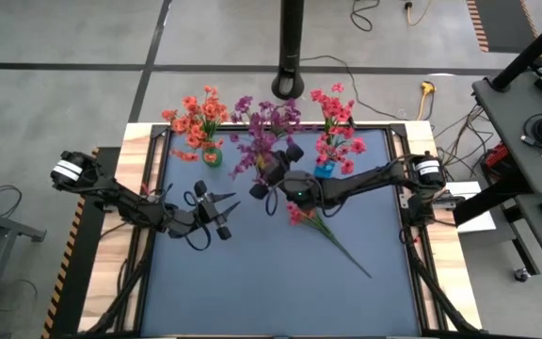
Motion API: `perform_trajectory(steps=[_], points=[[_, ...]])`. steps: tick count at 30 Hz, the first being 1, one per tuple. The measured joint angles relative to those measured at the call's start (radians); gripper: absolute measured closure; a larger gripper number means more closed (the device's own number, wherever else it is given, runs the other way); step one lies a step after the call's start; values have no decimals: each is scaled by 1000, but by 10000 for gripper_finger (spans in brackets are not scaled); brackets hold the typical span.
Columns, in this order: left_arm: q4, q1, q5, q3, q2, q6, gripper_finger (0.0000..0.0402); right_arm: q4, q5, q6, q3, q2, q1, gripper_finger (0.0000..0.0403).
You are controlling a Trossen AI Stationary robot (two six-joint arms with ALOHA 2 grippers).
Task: Sort flowers into vase by color
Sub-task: Put the violet flowers into the yellow vase
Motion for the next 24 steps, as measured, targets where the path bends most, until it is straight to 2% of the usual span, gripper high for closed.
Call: perform_trajectory(steps=[12, 24], points=[[-9, 0, 0, 0, 0, 0, 286, -13, 0, -19, 29, -5, -3, 296], [-16, 0, 0, 0, 0, 0, 286, -70, 0, 14, 34, -13, -37, 350]])
